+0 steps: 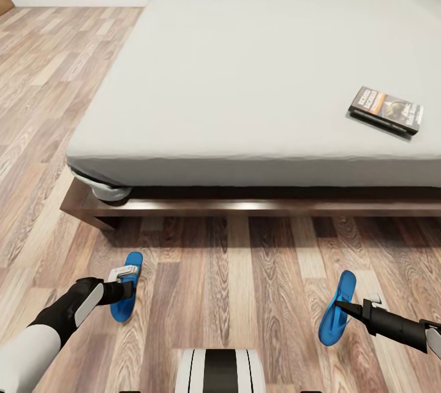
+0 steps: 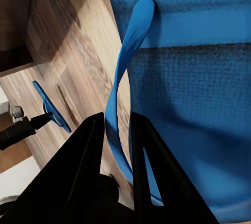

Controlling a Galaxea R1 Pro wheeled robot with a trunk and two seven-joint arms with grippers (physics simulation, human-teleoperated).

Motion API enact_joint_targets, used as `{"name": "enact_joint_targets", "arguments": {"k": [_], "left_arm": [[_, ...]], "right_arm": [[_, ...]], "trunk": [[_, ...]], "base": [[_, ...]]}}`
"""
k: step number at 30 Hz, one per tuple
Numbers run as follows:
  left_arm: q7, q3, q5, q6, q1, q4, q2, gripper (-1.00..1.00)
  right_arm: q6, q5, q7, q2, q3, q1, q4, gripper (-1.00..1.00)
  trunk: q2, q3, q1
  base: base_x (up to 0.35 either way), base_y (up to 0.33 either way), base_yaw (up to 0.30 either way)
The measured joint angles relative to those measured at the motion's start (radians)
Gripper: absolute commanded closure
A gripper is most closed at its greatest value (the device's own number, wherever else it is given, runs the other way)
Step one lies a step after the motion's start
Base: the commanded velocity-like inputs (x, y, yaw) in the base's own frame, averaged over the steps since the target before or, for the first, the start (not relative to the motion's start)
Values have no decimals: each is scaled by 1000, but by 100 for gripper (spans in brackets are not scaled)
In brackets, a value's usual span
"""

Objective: In the bedroom, move the book from the bed onto either nightstand, and place the two sandals side by side next to the bed.

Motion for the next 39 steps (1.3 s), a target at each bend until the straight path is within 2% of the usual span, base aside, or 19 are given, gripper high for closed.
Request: {"name": "enact_joint_targets", "arguments": {"k": [6, 16, 36, 39], "left_arm": [[0, 5, 2, 0, 0, 0, -2, 100], [0, 8, 3, 0, 0, 0, -3, 100], [-1, 14, 5, 0, 0, 0, -3, 100], [0, 14, 4, 0, 0, 0, -4, 100]], "right_arm": [[0, 0, 1, 0, 0, 0, 0, 100], [0, 0, 1, 0, 0, 0, 0, 100], [0, 0, 1, 0, 0, 0, 0, 100], [-1, 1, 0, 0, 0, 0, 0, 100]], "trunk": [[0, 0, 0], [0, 0, 0], [0, 0, 0], [-1, -12, 2]], "base": [[30, 10, 0], [176, 122, 0], [6, 3, 0], [0, 0, 0]]}}
